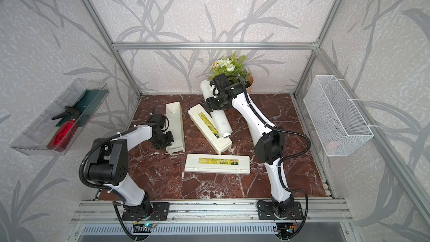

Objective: Put plastic wrap rolls into dispensers
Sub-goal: Adjust the plastic wrap cutting box at the center of the board.

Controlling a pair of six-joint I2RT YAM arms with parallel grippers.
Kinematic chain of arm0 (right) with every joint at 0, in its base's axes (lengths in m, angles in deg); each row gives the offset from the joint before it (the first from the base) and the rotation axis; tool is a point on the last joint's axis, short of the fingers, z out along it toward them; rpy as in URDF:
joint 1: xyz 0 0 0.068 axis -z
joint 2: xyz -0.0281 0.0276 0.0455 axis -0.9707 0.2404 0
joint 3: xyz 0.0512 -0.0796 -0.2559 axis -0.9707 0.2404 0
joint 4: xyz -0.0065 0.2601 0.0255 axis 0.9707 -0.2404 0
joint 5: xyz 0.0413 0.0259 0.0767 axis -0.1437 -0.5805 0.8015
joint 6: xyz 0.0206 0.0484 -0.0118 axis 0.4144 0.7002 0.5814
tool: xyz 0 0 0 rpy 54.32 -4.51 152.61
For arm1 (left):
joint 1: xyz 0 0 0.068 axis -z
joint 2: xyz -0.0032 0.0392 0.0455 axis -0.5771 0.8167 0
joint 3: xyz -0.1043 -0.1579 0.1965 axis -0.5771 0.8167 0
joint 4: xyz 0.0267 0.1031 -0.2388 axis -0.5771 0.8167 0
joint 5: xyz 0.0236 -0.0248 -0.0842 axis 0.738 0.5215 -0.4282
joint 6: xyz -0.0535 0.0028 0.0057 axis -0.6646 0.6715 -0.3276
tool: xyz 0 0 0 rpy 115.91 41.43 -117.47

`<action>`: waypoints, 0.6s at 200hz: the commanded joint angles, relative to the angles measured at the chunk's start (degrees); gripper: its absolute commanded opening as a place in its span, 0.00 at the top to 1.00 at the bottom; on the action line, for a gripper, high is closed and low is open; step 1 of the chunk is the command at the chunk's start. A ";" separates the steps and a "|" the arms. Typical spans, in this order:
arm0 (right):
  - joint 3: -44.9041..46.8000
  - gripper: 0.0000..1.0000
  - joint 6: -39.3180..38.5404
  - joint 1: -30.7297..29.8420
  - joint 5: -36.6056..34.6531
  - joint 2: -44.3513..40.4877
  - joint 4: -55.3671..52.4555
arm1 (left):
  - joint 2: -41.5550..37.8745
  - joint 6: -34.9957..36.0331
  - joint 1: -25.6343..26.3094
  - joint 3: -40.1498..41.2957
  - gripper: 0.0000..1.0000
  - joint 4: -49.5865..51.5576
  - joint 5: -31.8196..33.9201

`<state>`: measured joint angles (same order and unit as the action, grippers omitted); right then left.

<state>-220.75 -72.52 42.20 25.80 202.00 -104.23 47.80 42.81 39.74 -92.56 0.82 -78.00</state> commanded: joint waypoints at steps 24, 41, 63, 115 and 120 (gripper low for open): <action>-13.45 0.74 4.74 -4.79 4.36 5.69 0.29 | -5.32 -4.82 4.10 4.39 0.91 -0.80 -0.29; -15.10 0.74 5.62 -5.98 4.72 7.21 0.88 | -6.77 -5.72 5.74 6.09 0.90 -0.86 0.72; -16.09 0.74 6.48 -7.08 4.63 8.48 1.26 | -7.74 -5.85 6.99 6.02 0.85 0.45 1.87; -18.37 0.75 9.35 -9.79 3.38 11.95 3.33 | -17.20 -3.16 8.08 1.94 0.45 4.97 6.72; -18.97 0.75 9.81 -10.00 2.95 12.58 3.66 | -18.03 -2.62 8.03 1.35 0.44 4.87 7.82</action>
<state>-233.47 -65.74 33.31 28.25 215.05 -106.76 34.91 38.15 47.59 -87.35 3.07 -75.18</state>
